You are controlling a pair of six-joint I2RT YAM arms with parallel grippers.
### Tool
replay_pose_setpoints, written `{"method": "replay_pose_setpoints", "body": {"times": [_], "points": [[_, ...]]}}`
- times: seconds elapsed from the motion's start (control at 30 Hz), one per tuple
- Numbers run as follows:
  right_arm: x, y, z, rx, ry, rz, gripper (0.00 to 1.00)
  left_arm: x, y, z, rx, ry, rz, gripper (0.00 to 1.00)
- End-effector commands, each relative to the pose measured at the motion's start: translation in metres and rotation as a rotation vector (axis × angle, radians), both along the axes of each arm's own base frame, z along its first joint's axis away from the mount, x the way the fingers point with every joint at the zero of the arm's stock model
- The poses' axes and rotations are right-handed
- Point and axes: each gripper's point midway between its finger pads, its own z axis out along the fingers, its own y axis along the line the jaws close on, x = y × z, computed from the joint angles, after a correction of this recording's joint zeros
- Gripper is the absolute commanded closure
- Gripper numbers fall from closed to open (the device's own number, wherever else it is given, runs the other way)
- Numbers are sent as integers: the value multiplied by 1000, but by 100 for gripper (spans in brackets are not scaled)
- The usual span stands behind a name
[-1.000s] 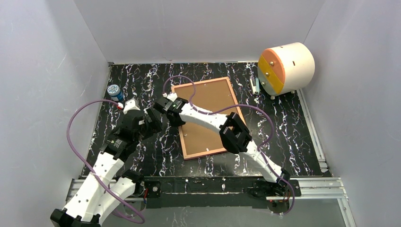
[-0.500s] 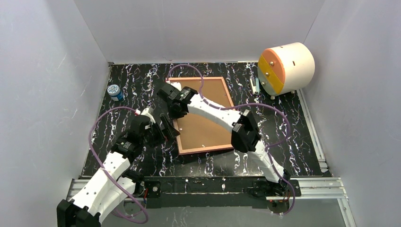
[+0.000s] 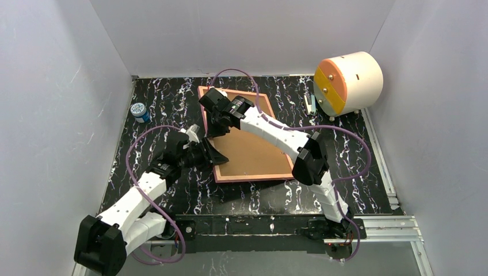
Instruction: Put the photo into the frame
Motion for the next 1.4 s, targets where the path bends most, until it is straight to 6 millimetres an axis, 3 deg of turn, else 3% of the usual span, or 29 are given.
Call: {"method": "replay_pose_setpoints", "body": {"times": [0.0, 0.2, 0.33, 0.43, 0.63, 0.8, 0.93, 1.17, 1.37], "points": [[8, 5, 51, 130, -50, -35, 87, -2, -5, 27, -36, -56, -44, 66], [13, -8, 54, 112, -33, -62, 74, -6, 4, 43, 78, -83, -101, 79], [17, -20, 73, 140, -35, -99, 43, -5, 8, 57, 135, -92, -129, 82], [31, -35, 100, 196, -52, -144, 33, -1, 16, 69, 220, -105, -149, 83], [62, -77, 138, 294, -75, -258, 27, 14, 38, 101, 421, -127, -168, 86], [84, -118, 165, 352, -94, -376, 25, 31, 66, 105, 650, -142, -192, 92], [100, -143, 183, 397, -92, -433, 22, 52, 69, 125, 714, -211, -200, 94], [111, -147, 174, 353, -98, -430, 14, 89, 60, 175, 716, -363, -161, 98], [112, -133, 196, 459, -154, -349, 11, 106, 54, 206, 704, -487, -143, 98]]}}
